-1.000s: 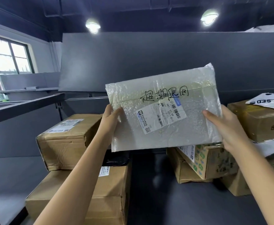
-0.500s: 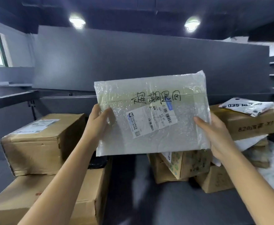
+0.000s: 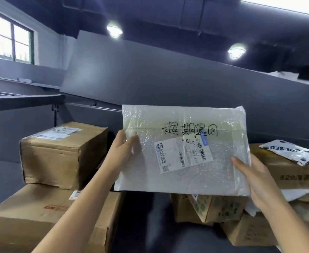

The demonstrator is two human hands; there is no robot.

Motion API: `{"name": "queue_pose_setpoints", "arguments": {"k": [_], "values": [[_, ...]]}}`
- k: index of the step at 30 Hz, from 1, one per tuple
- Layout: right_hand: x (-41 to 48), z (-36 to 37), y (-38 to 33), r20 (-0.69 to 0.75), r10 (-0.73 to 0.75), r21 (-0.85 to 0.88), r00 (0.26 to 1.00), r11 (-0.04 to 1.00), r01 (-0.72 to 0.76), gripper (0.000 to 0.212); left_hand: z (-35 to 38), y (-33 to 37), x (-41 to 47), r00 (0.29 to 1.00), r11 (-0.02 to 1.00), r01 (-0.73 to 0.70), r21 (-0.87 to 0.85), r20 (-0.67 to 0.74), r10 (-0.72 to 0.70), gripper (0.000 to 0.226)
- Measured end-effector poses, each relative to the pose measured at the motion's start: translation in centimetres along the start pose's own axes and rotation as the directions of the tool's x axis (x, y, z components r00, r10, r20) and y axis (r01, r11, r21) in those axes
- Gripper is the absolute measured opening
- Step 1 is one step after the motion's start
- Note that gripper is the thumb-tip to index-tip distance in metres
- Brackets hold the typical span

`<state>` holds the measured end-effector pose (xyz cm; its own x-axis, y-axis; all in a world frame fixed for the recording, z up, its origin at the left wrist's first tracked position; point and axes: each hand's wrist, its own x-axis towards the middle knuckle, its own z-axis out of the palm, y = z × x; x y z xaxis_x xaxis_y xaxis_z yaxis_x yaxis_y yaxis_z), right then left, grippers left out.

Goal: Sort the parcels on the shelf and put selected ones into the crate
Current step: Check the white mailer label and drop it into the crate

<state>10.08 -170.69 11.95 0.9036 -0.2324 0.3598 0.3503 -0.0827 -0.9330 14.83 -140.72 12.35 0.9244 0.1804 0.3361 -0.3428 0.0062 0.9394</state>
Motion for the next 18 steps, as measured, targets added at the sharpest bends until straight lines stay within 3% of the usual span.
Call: {"name": "queue_pose_setpoints", "arguments": {"k": [2, 5, 6, 9, 12, 18], "values": [[-0.7, 0.1, 0.1, -0.002, 0.0, -0.002, 1.0, 1.0, 0.0, 0.1, 0.2, -0.3, 0.0, 1.0, 1.0, 0.005, -0.006, -0.007, -0.005, 0.022], [-2.1, -0.2, -0.1, -0.05, 0.02, 0.036, 0.999, 0.999, -0.018, 0.052, 0.8, -0.7, -0.4, 0.999, 0.998, 0.032, -0.046, -0.011, -0.033, 0.016], [-2.7, -0.6, -0.1, -0.089, 0.025, 0.036, 0.996, 0.999, -0.021, 0.046, 1.2, -0.8, -0.5, 0.999, 0.997, 0.037, -0.061, 0.003, -0.037, 0.016], [-5.2, -2.1, 0.2, -0.221, 0.022, 0.023, 0.975, 1.0, -0.018, 0.051, 2.9, -0.9, -1.3, 0.997, 0.996, 0.039, -0.078, 0.07, -0.033, 0.015], [-9.0, -4.0, 0.4, -0.341, 0.028, -0.005, 0.94, 0.999, -0.032, 0.031, 4.8, -1.3, -2.9, 0.984, 0.996, 0.054, -0.077, 0.176, -0.04, 0.013], [-19.2, -7.1, 1.3, -0.59, 0.05, -0.074, 0.806, 0.991, -0.115, 0.02, 8.0, -3.7, -7.9, 0.891, 0.995, 0.08, -0.052, 0.452, -0.048, 0.017]]}}
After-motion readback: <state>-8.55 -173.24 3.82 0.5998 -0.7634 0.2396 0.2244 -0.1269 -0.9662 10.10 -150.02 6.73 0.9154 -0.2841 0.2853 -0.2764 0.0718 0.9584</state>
